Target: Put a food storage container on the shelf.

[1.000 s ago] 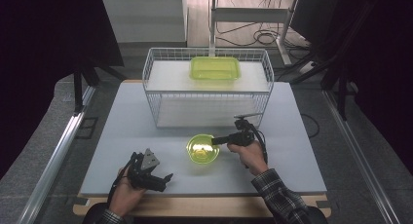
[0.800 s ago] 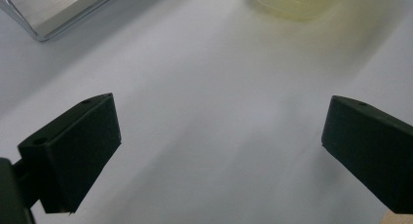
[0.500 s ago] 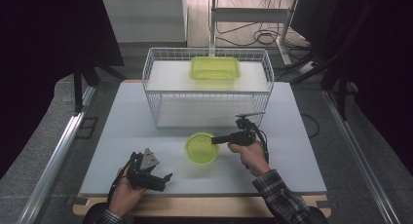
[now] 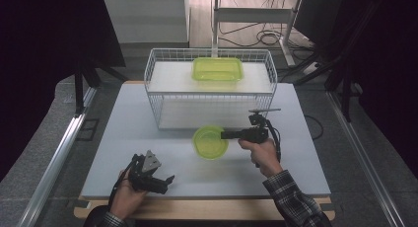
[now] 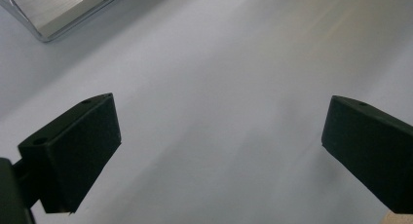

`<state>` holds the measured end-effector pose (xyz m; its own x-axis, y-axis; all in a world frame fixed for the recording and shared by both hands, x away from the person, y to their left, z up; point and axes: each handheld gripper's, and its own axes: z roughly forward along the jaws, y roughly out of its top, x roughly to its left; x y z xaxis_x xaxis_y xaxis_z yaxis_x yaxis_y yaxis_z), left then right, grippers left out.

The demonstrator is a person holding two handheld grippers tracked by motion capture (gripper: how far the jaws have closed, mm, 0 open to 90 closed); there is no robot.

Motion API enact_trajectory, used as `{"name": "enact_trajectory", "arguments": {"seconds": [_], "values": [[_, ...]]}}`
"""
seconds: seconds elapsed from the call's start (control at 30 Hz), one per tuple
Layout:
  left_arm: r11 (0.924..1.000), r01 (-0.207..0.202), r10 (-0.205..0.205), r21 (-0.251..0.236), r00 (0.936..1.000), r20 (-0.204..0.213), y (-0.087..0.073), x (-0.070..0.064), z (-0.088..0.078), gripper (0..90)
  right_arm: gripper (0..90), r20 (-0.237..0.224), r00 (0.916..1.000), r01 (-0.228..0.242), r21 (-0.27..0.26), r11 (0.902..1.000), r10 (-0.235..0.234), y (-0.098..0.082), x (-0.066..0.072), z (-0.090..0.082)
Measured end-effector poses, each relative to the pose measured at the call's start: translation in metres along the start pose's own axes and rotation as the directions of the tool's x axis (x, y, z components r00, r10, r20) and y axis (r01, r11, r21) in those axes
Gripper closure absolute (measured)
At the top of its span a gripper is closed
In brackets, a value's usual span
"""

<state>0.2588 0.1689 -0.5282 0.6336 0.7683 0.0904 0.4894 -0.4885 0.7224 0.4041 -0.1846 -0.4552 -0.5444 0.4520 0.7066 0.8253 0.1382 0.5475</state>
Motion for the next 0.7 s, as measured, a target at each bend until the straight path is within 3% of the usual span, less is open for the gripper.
{"name": "enact_trajectory", "arguments": {"seconds": [0.7], "values": [[1.0,-0.003,0.003,0.001,1.0,-0.002,0.0,0.0,0.0,0.5,81.4,-0.034,0.9993,0.008,-0.086,0.9963,-0.011,0.029,0.027,-0.032]]}}
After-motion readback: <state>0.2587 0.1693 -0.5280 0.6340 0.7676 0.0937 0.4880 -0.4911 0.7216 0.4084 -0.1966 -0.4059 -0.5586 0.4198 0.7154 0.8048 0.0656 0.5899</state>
